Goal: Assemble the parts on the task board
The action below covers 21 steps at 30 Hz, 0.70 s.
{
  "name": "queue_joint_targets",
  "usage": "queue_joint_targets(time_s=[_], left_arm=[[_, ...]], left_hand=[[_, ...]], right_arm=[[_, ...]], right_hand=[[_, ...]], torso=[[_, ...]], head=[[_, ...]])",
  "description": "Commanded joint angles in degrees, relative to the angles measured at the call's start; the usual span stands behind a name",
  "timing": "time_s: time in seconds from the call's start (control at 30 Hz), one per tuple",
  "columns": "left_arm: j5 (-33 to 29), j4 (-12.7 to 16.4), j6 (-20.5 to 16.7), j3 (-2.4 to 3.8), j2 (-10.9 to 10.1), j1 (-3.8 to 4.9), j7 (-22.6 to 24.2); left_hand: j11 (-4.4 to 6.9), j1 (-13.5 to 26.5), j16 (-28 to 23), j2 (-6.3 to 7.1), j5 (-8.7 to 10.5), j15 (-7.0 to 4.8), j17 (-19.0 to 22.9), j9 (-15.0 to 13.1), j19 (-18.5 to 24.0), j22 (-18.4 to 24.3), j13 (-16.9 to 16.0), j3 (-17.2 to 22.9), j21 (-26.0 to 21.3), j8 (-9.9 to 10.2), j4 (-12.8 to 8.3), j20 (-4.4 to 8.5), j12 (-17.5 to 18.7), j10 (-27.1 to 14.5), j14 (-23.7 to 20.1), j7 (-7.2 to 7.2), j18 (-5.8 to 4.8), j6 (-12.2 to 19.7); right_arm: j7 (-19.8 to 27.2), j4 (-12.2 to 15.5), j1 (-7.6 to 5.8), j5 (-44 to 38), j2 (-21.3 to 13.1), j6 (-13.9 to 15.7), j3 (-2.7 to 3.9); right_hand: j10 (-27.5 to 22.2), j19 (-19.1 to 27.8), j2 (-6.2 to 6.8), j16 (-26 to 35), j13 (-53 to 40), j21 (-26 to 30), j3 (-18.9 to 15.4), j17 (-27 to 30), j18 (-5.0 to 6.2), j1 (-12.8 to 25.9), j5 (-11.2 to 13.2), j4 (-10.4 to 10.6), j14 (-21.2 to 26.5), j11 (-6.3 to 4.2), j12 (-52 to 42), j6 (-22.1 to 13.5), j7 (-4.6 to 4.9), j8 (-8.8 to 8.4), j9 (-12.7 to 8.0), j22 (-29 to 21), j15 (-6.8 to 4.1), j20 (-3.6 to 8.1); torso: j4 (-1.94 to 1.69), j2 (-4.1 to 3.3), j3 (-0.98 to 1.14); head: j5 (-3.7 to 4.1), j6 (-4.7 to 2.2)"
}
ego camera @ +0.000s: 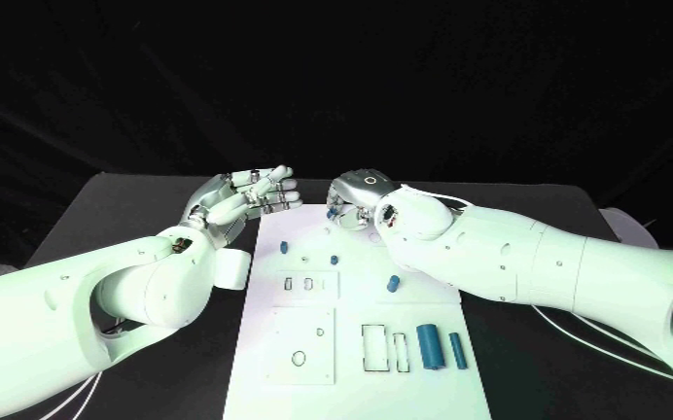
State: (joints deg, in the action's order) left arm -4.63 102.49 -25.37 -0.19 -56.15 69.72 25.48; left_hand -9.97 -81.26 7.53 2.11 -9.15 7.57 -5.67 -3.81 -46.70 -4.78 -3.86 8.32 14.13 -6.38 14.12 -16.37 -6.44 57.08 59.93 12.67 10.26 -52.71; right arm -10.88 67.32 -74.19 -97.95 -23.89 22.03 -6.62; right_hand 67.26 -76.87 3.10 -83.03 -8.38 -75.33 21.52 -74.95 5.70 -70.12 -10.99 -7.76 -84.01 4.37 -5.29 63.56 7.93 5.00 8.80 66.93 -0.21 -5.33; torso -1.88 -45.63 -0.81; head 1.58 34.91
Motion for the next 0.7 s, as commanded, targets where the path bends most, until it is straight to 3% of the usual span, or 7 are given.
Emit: queue_joint_targets(time_s=[0.03, 0.2, 0.47, 0.7], left_arm=[[-0.1, 0.1, 1.1, 0.05, 0.0, 0.14, 0.2], [-0.1, 0.0, 1.0, 0.05, 0.0, 0.16, 0.1], [-0.1, -0.5, 1.0, 0.04, -0.2, 0.17, 0.2], [-0.1, -0.9, 1.1, 0.04, -0.4, 0.17, 0.2]], left_hand=[[-0.4, 0.1, -0.3, -0.09, -0.08, 0.53, -0.1, 0.1, -0.4, 0.1, 0.1, -0.3, 0.0, 0.2, 0.0, 0.07, 0.2, -0.1, 0.0, 0.43, 0.26, -0.1], [-0.43, 0.1, -0.4, -0.09, -0.09, 0.55, -0.1, 0.1, -0.3, 0.1, 0.1, -0.4, 0.0, 0.3, 0.0, 0.06, 0.3, -0.1, 0.0, 0.46, 0.25, 0.0], [-0.43, 0.1, -0.4, -0.09, -0.09, 0.55, -0.1, 0.1, -0.3, 0.1, 0.1, -0.4, 0.0, 0.3, 0.0, 0.06, 0.3, -0.1, 0.0, 0.46, 0.25, 0.0], [-0.46, 0.1, -0.5, -0.1, -0.09, 0.58, -0.1, 0.1, -0.3, 0.1, 0.1, -0.4, -0.1, 0.3, -0.1, 0.05, 0.4, -0.2, -0.1, 0.48, 0.25, 0.0]], right_arm=[[-1.3, -0.3, -0.04, -1.1, 0.0, -0.1, 0.03], [-1.3, 0.4, -0.05, -1.0, -0.5, 1.0, 0.03], [-1.4, 4.0, -0.3, -0.6, -3.3, 2.5, 0.12], [-1.5, 10.9, -1.07, 2.3, -9.9, 3.4, 0.71]], right_hand=[[-1.4, 0.2, 1.33, -0.3, 0.3, 0.1, -0.2, -0.4, -0.89, 0.5, 0.4, 0.6, -3.3, 0.64, 0.7, -2.4, 0.66, -1.38, -0.9, -0.2, 0.65, -0.78], [-3.1, 0.4, 2.8, -0.3, 0.7, 0.4, -1.0, -0.1, -0.77, 0.8, 0.1, 1.2, -3.1, 1.03, 1.1, -6.1, 0.75, -1.55, -1.6, -0.3, 1.01, -1.37], [-2.7, -1.7, 3.14, 0.4, 0.5, -1.8, -1.5, 1.6, -1.41, 0.9, -0.3, 1.8, -2.8, 0.91, 0.6, -5.7, 0.66, -1.15, -1.5, 3.1, 0.92, -1.42], [0.6, -2.8, 2.95, 0.4, -0.2, -3.1, -1.5, 1.8, -1.77, 0.4, -1.2, 2.6, -2.8, 0.45, -1.2, -3.4, 0.8, -0.39, -0.9, 5.1, 0.56, -1.19]], torso=[[0.0, -0.01, 0.04], [0.07, 0.0, 0.08], [0.33, 0.14, 0.14], [0.8, 0.65, 0.09]], head=[[-0.02, -0.1], [-0.15, -0.08], [-0.27, -0.22], [-0.1, -0.12]])
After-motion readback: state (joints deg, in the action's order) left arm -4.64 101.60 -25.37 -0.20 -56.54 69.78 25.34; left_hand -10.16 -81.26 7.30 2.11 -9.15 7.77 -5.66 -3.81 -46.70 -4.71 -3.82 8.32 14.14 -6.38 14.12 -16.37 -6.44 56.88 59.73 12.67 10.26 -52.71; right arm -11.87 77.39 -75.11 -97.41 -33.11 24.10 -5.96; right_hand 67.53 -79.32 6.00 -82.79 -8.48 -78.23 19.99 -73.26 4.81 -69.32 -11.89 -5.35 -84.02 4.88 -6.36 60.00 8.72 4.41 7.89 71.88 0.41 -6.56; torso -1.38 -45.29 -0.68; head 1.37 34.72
